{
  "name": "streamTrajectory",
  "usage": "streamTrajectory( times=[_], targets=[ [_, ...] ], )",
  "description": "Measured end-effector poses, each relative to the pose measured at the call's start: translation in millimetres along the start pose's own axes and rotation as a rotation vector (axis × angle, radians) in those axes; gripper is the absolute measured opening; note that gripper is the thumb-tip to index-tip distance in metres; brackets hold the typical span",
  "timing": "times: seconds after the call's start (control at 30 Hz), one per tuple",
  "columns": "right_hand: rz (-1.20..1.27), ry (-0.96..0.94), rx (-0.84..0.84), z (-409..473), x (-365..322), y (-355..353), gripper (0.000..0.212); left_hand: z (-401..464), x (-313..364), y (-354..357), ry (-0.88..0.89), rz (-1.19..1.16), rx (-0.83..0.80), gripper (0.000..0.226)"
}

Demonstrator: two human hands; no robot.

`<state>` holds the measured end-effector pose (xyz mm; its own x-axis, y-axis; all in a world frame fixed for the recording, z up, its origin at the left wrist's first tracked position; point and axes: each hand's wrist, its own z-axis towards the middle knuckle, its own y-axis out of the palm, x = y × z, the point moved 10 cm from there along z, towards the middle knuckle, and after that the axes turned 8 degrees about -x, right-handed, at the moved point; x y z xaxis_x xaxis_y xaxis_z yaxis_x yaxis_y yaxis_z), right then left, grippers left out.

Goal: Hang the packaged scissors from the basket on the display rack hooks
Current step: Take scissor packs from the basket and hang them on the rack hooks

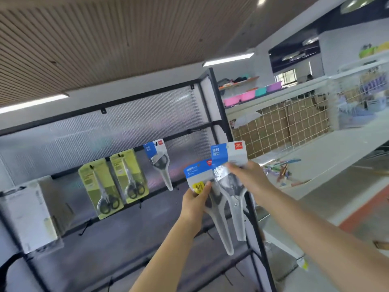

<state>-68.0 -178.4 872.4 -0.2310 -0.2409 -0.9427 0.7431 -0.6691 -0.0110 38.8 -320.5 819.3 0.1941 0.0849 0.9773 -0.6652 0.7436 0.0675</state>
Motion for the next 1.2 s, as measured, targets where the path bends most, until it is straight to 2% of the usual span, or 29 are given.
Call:
streamTrajectory(
  times=[0.3,0.4,0.8,0.97,1.2],
  targets=[
    [-0.039,-0.012,0.011,3.5,-3.9,-7.9,0.006,5.6,7.5,7.1,0.017,-0.002,-0.012,0.009],
    [-0.064,-0.013,0.005,6.7,-4.9,-7.5,0.018,9.8,10.3,-1.0,0.018,0.02,0.019,0.011],
    [0.001,0.058,-0.079,31.2,12.0,33.5,0.007,11.7,14.8,-73.3,0.012,0.001,0.2,0.014],
    [-0.046,0.051,-0.136,52.8,20.1,64.0,0.027,13.1,14.7,-108.7,0.012,-0.024,0.269,0.011],
    [0.032,0.011,-0.159,80.5,26.6,101.1,0.026,22.6,13.6,-145.8,0.006,0.003,0.302,0.01]
  ],
)
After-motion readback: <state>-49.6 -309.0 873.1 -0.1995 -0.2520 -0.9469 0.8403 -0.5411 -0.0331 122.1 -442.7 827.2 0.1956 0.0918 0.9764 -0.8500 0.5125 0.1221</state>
